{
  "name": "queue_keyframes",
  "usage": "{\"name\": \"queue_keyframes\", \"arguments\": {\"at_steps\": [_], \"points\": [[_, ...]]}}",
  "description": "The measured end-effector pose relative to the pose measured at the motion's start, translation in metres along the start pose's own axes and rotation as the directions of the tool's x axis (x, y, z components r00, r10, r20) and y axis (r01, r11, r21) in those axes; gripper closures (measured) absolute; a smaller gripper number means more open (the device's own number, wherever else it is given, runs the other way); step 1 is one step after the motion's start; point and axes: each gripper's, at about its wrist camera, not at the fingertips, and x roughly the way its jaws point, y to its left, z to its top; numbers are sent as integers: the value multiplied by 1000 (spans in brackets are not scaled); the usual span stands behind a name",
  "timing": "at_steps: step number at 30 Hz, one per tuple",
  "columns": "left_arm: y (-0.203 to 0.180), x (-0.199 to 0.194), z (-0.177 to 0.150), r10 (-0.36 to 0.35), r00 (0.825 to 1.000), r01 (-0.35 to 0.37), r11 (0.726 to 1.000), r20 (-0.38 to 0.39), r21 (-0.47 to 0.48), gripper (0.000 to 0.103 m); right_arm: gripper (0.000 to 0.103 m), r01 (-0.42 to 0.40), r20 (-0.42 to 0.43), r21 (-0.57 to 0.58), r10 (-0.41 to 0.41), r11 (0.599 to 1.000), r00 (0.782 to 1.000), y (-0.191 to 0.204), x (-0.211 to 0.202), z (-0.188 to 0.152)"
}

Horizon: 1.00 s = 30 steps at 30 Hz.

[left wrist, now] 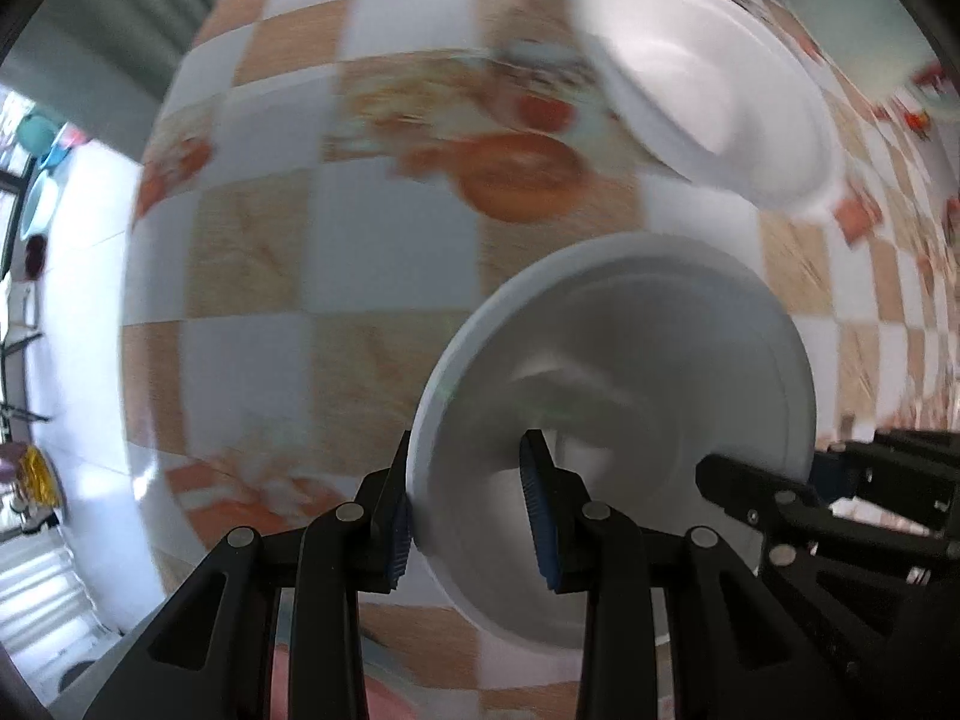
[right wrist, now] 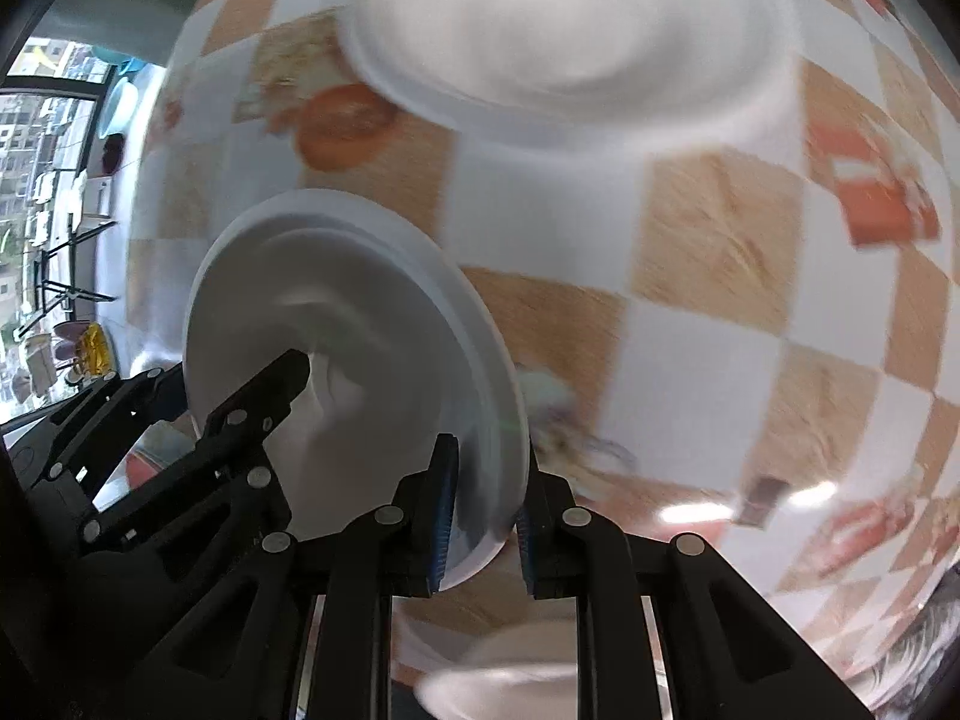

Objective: Organize plates and bowls
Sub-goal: 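Close both tools on the white foam plate's rim, then lift the white foam plate with both tools and carry it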

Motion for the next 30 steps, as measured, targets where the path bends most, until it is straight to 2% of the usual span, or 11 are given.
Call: {"name": "queue_keyframes", "arguments": {"at_steps": [7, 12, 16, 22, 23, 24, 30], "points": [[-54, 3, -8, -7, 1000, 7, 997, -3, 73, 67, 83, 11, -1, 77, -11, 997, 1000, -46, -1, -18], [-82, 3, -4, -11, 1000, 11, 994, -2, 110, 67, 83, -10, 10, 120, 8, 993, 1000, -64, -3, -21], [-87, 7, 5, -3, 1000, 3, 993, -1, 122, 64, 83, -44, 23, 145, 41, 988, 999, -76, -2, -24], [-96, 7, 11, 3, 1000, -1, 993, -12, 118, 64, 83, -49, 39, 146, 43, 988, 998, -91, -11, -27], [-107, 8, 13, 4, 1000, -3, 993, -8, 117, 64, 83, -50, 43, 142, 45, 989, 998, -96, -16, -36], [-97, 7, 15, 6, 1000, -6, 993, -3, 118, 64, 83, -51, 46, 138, 45, 989, 998, -96, -21, -43], [-102, -29, 22, 15, 999, -20, 991, 39, 130, 64, 83, -55, 77, 136, 45, 989, 996, -97, -43, -45]]}}
